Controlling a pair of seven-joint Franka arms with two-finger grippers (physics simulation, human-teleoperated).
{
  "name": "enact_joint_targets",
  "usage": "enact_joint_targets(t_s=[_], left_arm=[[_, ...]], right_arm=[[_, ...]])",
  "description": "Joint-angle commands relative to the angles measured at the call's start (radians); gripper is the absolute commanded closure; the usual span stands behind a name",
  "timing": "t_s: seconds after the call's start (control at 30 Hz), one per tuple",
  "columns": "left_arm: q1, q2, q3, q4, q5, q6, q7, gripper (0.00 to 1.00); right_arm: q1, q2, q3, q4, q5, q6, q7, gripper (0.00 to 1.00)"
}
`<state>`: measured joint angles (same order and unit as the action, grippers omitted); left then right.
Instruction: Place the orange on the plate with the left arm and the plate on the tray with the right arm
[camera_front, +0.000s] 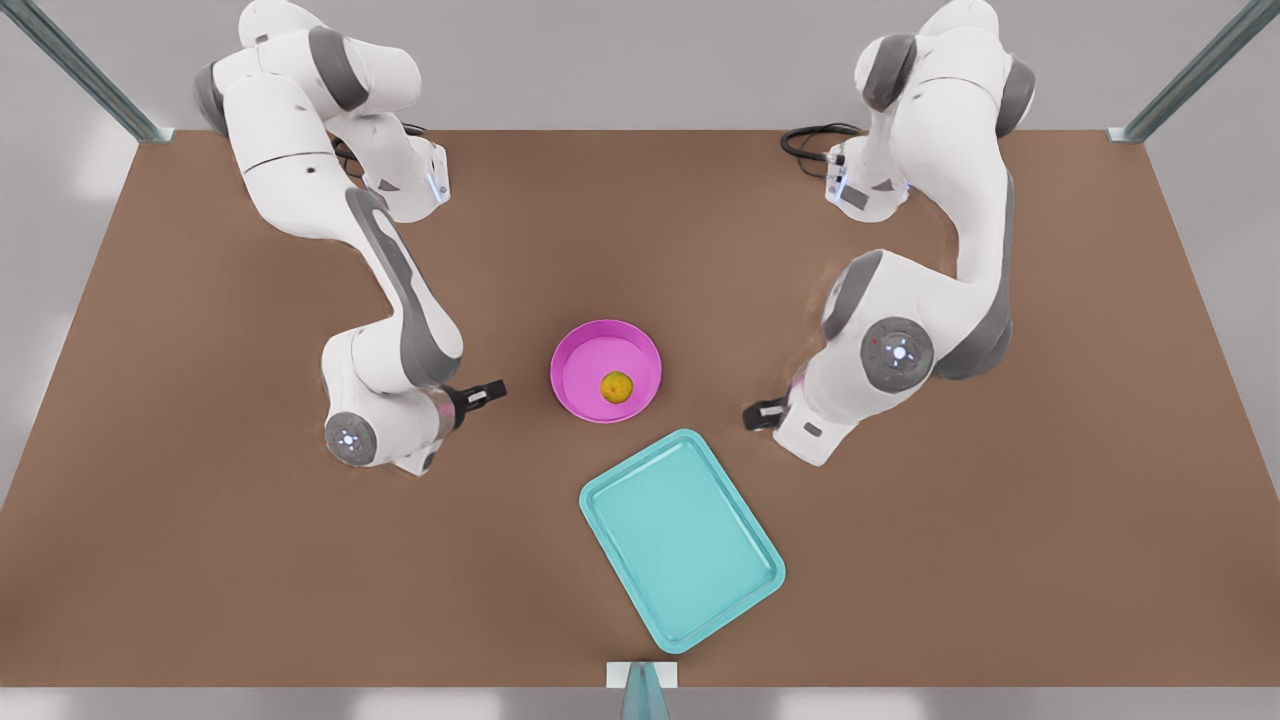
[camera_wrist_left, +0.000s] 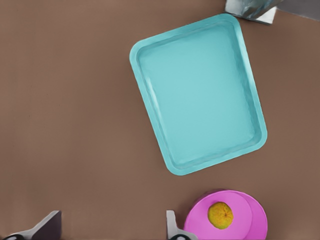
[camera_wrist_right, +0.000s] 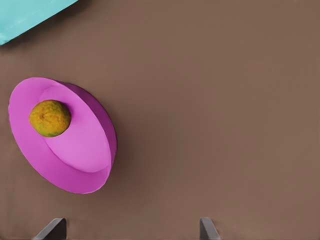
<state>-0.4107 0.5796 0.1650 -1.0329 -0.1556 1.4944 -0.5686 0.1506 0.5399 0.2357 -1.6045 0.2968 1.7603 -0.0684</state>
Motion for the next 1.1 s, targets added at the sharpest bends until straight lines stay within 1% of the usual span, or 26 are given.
enact_joint_targets(t_s=[0.0,0.03,0.07,0.1,0.17,0.2,0.23,0.27,0.3,0.33,0.37,0.4,0.43,0.5,0.7,0.77,0.87,0.9,0.93,1.0,1.03,1.07], left_arm=[[0.041,-0.026,0.146,0.001,0.048,-0.407,0.674,0.00],[0.043,-0.020,0.176,-0.001,0.053,-0.395,0.674,0.00],[0.044,-0.017,0.200,-0.001,0.054,-0.391,0.670,0.00],[0.044,-0.018,0.240,-0.001,0.051,-0.391,0.678,0.00],[0.090,-0.038,0.249,-0.003,0.050,-0.390,0.671,0.00],[0.357,-0.169,-0.084,-0.163,0.121,-0.253,0.639,0.00],[0.408,-0.247,-0.234,-0.286,0.268,-0.163,0.569,0.00],[0.409,-0.230,-0.243,-0.265,0.263,-0.187,0.587,0.00],[0.432,-0.282,-0.280,-0.311,0.260,-0.143,0.587,0.00],[0.446,-0.426,-0.288,-0.528,0.263,0.049,0.570,0.00],[0.440,-0.414,-0.283,-0.515,0.245,0.138,0.589,0.00],[0.443,-0.397,-0.271,-0.504,0.252,0.109,0.589,0.00],[0.444,-0.359,-0.269,-0.417,0.243,0.035,0.595,0.00],[0.441,-0.353,-0.280,-0.372,0.242,-0.046,0.595,0.00],[0.440,-0.353,-0.283,-0.371,0.232,-0.046,0.582,0.00],[0.440,-0.362,-0.283,-0.371,0.232,-0.060,0.581,0.00],[0.440,-0.362,-0.282,-0.351,0.234,-0.060,0.576,0.00],[0.438,-0.363,-0.282,-0.351,0.234,-0.060,0.576,0.00],[0.438,-0.363,-0.282,-0.351,0.234,-0.062,0.576,0.00],[0.438,-0.365,-0.282,-0.351,0.234,-0.063,0.578,0.00],[0.438,-0.365,-0.282,-0.351,0.234,-0.069,0.578,0.00],[0.438,-0.365,-0.282,-0.351,0.234,-0.069,0.578,0.00]], right_arm=[[-0.013,-0.067,0.088,-0.170,0.071,0.467,0.125,0.00],[-0.022,-0.100,0.116,-0.261,0.071,0.559,0.125,0.00],[-0.019,-0.106,0.119,-0.340,0.071,0.655,0.121,0.00],[-0.008,-0.100,0.119,-0.384,0.071,0.740,0.122,0.00],[-0.006,-0.094,0.119,-0.407,0.073,0.769,0.122,0.00],[0.007,-0.081,0.119,-0.405,0.074,0.791,0.130,0.00],[0.015,-0.060,0.119,-0.400,0.074,0.829,0.134,0.00],[0.029,-0.040,0.119,-0.388,0.078,0.838,0.134,0.00],[0.041,-0.021,0.119,-0.387,0.078,0.874,0.134,0.00],[0.043,-0.008,0.119,-0.385,0.079,0.877,0.134,0.00],[0.043,-0.003,0.119,-0.387,0.078,0.875,0.134,0.00],[0.043,0.000,0.117,-0.390,0.078,0.874,0.133,0.00],[0.043,0.006,0.117,-0.391,0.076,0.872,0.125,0.00],[0.043,0.028,0.119,-0.388,0.073,0.869,0.121,0.00],[0.043,0.041,0.120,-0.388,0.073,0.826,0.081,0.00],[0.043,0.052,0.139,-0.390,0.073,0.823,0.068,0.00],[0.043,0.060,0.140,-0.385,0.073,0.783,0.041,0.00],[0.043,0.069,0.140,-0.384,0.073,0.783,0.038,0.07],[0.044,0.075,0.140,-0.384,0.073,0.783,0.038,0.08],[0.044,0.081,0.142,-0.382,0.073,0.783,0.038,0.17],[0.044,0.086,0.143,-0.376,0.073,0.772,0.033,0.23],[0.044,0.084,0.145,-0.373,0.073,0.760,0.029,0.32]])
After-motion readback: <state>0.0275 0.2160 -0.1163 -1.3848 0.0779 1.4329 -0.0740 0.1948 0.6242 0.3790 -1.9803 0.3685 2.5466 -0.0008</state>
